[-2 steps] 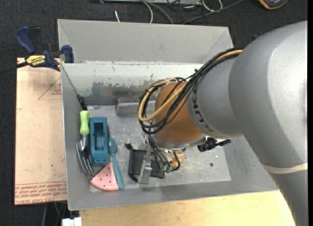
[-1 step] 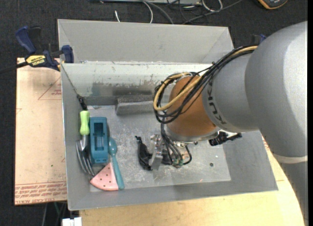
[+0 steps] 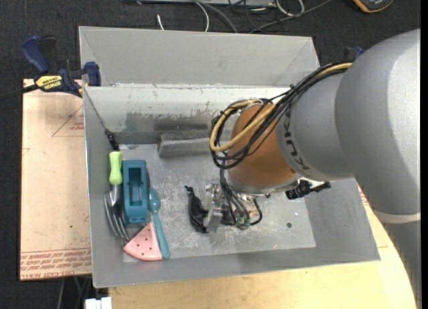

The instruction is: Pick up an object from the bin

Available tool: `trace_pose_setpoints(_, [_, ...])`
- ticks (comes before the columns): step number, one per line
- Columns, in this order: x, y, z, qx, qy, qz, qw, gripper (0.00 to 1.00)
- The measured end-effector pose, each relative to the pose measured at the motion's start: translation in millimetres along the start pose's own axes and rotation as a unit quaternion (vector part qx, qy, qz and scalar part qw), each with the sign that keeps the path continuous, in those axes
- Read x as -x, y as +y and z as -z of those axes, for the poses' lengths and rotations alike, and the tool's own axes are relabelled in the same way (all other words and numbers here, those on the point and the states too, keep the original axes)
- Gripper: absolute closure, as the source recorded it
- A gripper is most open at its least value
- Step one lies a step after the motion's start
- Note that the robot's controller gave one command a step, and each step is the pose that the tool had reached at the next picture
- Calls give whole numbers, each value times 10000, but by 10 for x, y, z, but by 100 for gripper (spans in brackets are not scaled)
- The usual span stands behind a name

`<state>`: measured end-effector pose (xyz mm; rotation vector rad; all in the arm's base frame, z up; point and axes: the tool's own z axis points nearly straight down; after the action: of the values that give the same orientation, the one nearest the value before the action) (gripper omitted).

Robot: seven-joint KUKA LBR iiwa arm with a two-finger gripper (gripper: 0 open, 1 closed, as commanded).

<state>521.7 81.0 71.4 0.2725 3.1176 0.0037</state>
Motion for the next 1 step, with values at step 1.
trace_pose_setpoints(1, [-66, 24, 606, -8, 33, 44, 10000, 100])
